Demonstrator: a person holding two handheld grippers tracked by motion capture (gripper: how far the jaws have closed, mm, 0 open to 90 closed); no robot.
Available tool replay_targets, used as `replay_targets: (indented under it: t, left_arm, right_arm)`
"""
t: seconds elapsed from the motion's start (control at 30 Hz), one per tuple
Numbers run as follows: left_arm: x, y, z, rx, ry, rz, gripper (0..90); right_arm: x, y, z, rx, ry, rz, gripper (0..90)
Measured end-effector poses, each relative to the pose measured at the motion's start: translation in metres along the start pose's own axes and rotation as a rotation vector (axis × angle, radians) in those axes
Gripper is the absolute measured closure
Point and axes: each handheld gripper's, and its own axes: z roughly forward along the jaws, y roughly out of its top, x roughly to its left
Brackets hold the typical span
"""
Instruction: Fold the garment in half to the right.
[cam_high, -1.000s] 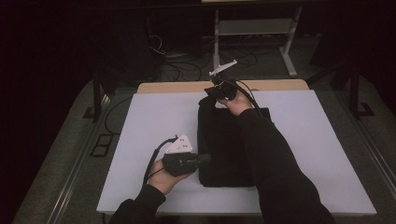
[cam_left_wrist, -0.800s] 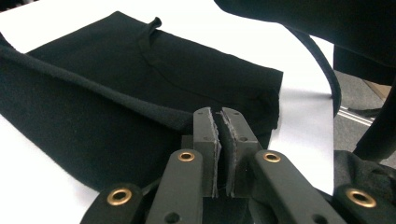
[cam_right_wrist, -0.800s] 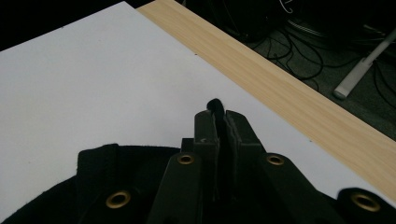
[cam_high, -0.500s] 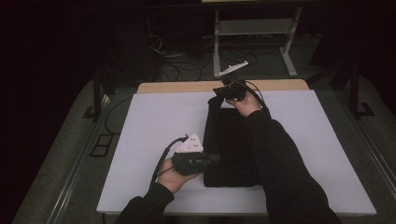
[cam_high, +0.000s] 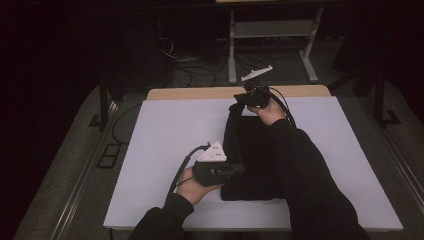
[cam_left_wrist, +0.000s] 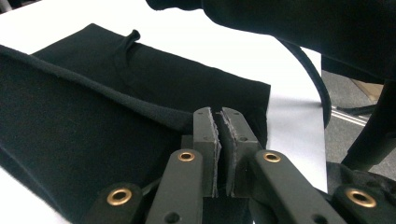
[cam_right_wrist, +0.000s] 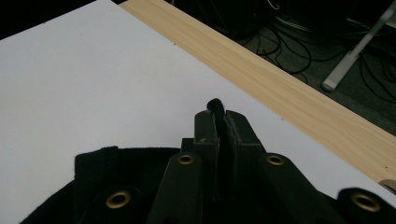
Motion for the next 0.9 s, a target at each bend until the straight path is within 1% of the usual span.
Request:
replay_targets:
  t: [0.37, 0.4, 0.43, 0.6, 0.77, 0.9]
  left_arm:
    - [-0.004, 0.007, 0.013, -0.003, -0.023, 0.009, 83.3]
    - [-0.004, 0.008, 0.014, -0.010, -0.023, 0.006, 83.4]
    - [-0.004, 0.009, 0.015, -0.005, -0.027, 0.012, 83.3]
    - [-0.006, 0.012, 0.024, -0.008, -0.042, 0.010, 83.3]
    - [-0.010, 0.016, 0.035, -0.002, -0.058, 0.023, 83.3]
    - [-0.012, 0.020, 0.042, -0.004, -0.071, 0.026, 83.3]
  right_arm:
    - [-0.012, -0.008, -0.009, -0.002, -0.015, 0.011, 82.7]
    - [-0.013, -0.008, -0.010, -0.002, -0.017, 0.015, 82.7]
    - [-0.014, -0.009, -0.010, -0.003, -0.020, 0.016, 82.7]
    - [-0.019, -0.014, -0.015, 0.002, -0.021, 0.011, 82.6]
    - [-0.024, -0.019, -0.019, -0.002, -0.028, 0.022, 82.7]
    - [-0.030, -0.024, -0.024, -0.002, -0.037, 0.029, 82.6]
